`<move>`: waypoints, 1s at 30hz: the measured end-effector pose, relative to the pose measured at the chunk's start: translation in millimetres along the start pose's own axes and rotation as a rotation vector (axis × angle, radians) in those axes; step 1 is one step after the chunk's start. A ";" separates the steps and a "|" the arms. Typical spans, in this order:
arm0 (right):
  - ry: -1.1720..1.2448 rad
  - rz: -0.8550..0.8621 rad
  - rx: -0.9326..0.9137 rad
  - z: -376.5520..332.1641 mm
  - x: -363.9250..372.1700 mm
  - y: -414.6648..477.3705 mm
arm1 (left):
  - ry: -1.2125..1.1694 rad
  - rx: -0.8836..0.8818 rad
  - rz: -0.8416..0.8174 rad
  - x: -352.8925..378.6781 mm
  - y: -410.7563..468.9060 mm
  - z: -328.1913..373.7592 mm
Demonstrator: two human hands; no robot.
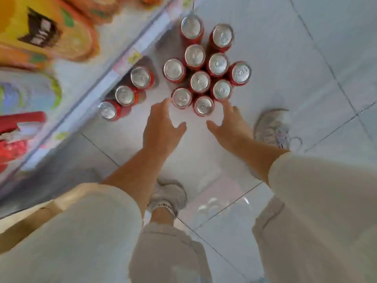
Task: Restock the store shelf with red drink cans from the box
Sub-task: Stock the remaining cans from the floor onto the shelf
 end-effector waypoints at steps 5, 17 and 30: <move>0.111 0.072 -0.011 3.7 37.9 40.8 | 0.027 0.039 0.032 38.3 47.5 -16.4; 0.094 0.228 -0.005 -8.5 58.3 55.9 | -0.030 0.173 0.061 45.2 88.4 -15.7; 0.139 0.145 -0.095 -72.8 -108.0 -99.8 | -0.218 0.101 0.098 -135.4 -79.4 75.8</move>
Point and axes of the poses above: each hand's wrist, its own y-axis towards the middle knuckle, its own x-axis out of the palm, z = x × y, the point moved 6 cm from there along y, towards the middle knuckle, and after that the axes turned 4 degrees about -y, right-handed, at the moved point
